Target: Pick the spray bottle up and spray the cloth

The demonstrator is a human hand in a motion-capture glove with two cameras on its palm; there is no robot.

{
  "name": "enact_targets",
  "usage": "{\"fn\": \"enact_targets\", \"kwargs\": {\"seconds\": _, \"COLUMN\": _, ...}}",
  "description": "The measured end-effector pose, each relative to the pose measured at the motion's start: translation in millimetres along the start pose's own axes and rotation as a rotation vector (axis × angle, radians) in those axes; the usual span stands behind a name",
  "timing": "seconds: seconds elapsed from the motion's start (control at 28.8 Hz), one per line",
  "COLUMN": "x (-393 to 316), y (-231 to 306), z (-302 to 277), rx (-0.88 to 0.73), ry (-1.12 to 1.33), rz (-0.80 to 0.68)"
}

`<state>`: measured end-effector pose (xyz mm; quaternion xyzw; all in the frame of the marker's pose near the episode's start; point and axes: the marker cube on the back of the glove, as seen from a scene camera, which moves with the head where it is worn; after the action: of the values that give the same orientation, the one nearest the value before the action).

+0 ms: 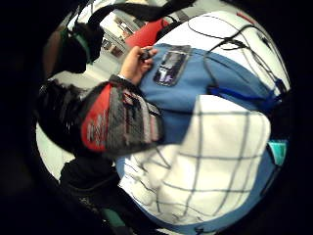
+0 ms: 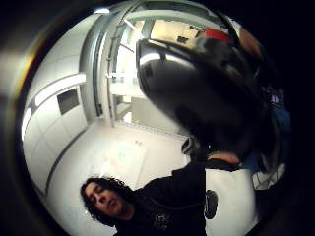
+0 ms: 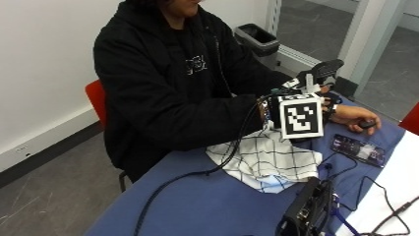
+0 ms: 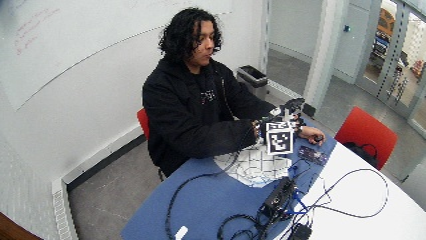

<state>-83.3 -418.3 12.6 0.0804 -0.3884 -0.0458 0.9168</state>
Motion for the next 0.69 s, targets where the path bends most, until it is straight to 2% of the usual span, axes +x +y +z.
{"fn": "enact_targets", "kwargs": {"seconds": 0.14, "x": 4, "y": 49, "z": -18, "rx": -0.041, "ry": 0.21, "rz": -0.018}}
{"fn": "enact_targets", "kwargs": {"seconds": 0.35, "x": 2, "y": 96, "z": -59, "rx": -0.008, "ry": 0.508, "rz": -0.03}}
{"fn": "enact_targets", "kwargs": {"seconds": 0.56, "x": -13, "y": 107, "z": -113, "rx": 0.068, "ry": 0.702, "rz": -0.017}}
{"fn": "enact_targets", "kwargs": {"seconds": 0.69, "x": -25, "y": 148, "z": -142, "rx": -0.055, "ry": 0.818, "rz": 0.005}}
